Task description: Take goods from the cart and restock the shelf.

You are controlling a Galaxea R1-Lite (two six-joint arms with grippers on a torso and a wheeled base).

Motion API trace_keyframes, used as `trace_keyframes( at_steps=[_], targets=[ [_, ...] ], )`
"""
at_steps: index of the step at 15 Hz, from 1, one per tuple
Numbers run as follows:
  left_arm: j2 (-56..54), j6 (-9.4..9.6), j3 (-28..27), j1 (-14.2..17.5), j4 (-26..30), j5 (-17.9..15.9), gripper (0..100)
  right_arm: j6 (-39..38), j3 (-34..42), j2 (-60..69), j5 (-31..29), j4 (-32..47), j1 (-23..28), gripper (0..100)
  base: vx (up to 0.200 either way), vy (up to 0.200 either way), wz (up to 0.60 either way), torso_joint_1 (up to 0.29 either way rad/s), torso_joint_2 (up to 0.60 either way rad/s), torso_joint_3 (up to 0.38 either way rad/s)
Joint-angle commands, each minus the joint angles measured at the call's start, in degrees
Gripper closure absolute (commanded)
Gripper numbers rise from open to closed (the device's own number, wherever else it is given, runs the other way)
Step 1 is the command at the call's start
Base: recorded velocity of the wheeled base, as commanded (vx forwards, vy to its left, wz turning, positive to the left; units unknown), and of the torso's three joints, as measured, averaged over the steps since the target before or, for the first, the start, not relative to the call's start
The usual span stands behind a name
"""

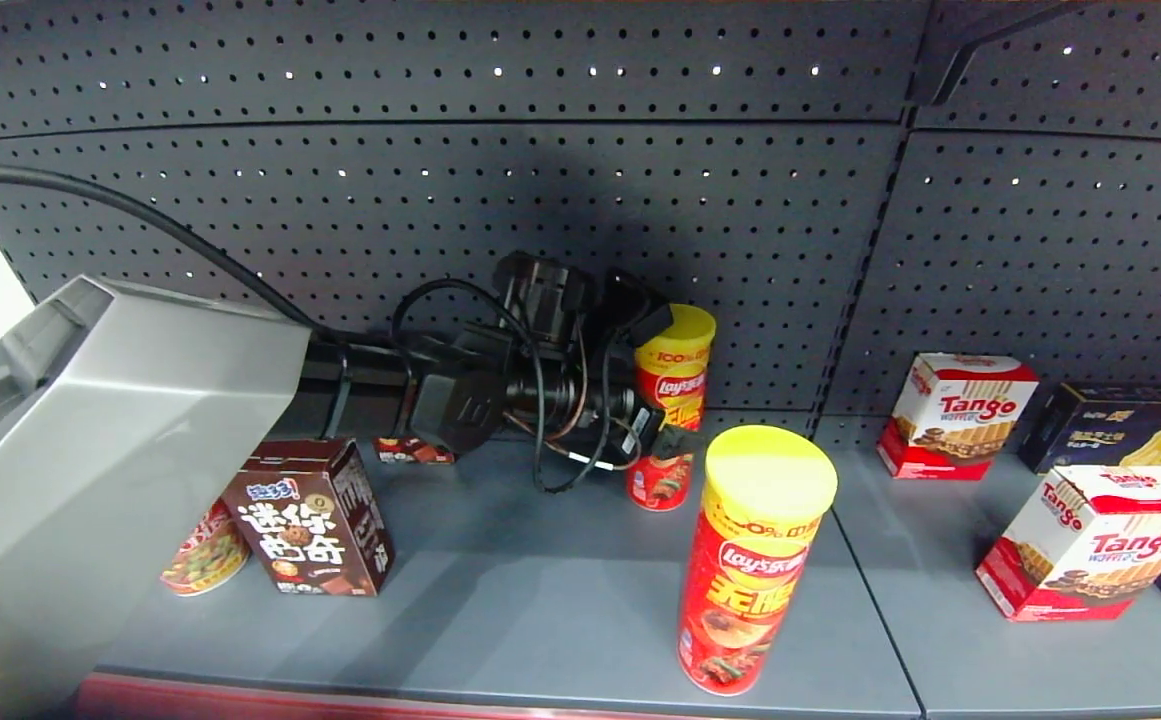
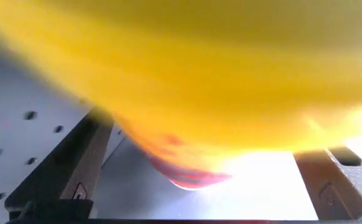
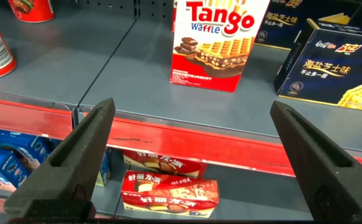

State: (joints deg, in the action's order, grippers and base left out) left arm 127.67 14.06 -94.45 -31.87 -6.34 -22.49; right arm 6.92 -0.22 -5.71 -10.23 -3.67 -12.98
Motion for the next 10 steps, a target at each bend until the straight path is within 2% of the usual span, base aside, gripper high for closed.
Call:
trace_keyframes(
  at_steps=[1,3,8,10],
  targets=[
    [-2.34,0.01,0.67,0.05,0.10,-0.01,0,0.02,-0.04,-0.10,-0.06,-0.02,-0.02,0,0.000,0.000,0.00,0.000,0.00,0.000],
    [-4.10,0.01,2.26,0.14,0.10,-0.10,0,0.02,-0.04,-0.10,-0.06,-0.02,-0.02,0,0.000,0.000,0.00,0.000,0.00,0.000],
    [-12.01,0.53,12.98,0.23,-1.04,-0.10,0,0.02,0.04,-0.10,-0.06,-0.02,-0.02,0,0.000,0.000,0.00,0.000,0.00,0.000],
    [-15.00,0.27,16.76,1.10,-3.77,-0.10,0,0.02,0.04,-0.10,-0.06,-0.02,-0.02,0,0.000,0.000,0.00,0.000,0.00,0.000]
  ],
)
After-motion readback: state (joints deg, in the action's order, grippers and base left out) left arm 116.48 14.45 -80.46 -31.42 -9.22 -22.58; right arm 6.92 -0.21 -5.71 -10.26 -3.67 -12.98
